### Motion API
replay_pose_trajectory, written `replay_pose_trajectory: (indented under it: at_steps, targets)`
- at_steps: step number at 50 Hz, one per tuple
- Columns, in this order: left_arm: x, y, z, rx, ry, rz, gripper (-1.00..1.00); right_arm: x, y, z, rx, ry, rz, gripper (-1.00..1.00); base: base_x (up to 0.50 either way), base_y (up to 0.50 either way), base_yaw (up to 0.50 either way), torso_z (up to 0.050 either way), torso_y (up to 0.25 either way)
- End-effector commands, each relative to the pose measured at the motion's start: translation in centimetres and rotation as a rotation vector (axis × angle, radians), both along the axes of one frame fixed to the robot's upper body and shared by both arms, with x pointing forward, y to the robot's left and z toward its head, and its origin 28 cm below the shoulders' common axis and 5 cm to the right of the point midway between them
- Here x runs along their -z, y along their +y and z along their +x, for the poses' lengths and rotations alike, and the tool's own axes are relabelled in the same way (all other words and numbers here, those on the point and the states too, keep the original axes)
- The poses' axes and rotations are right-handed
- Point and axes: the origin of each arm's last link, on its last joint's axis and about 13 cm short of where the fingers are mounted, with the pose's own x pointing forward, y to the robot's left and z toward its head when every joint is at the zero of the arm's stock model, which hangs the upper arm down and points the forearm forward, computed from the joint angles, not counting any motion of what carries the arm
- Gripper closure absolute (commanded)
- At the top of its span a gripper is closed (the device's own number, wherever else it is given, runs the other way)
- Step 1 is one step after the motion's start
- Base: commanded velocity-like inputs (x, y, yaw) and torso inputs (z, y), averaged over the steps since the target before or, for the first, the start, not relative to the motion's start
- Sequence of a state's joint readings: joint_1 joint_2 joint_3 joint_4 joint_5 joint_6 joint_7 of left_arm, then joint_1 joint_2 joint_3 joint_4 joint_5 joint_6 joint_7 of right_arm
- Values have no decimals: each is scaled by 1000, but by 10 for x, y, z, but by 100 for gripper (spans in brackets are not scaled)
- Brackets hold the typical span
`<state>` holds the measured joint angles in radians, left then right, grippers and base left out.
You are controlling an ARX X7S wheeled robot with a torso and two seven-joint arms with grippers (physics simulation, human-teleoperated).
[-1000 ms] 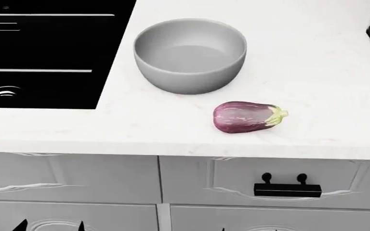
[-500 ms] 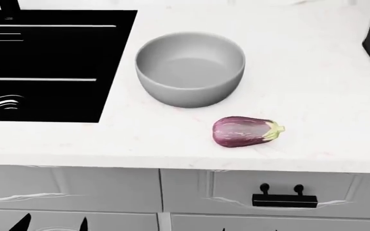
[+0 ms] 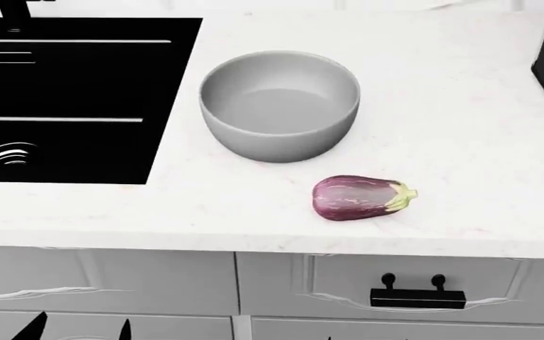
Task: There is a mixed pile of frozen fruits and vegetables on the counter. Locate all the frozen vegetables and place the items in a bowl on the counter. Take all the frozen fruits and defrost them in a running sink.
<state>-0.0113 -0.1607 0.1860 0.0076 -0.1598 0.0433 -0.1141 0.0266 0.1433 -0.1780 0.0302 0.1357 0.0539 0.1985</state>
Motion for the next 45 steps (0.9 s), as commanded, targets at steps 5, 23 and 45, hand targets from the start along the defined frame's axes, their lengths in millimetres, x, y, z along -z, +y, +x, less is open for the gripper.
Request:
replay_pose_trajectory:
  at_steps: [5, 23, 45]
  targets:
    - [-33, 13, 14, -99, -4, -112, -100, -18, -5, 1, 35, -51, 36, -100, 0, 0, 0, 20, 0]
    - [-147, 37, 44, -7, -84, 3, -100, -174, -60, -11, -16, -186, -38, -100, 0, 0, 0, 0, 0]
    - [-169, 57, 65, -29, 15, 94, -100, -205, -82, -6, -69, -20, -51, -100, 108, 0, 0, 0, 0]
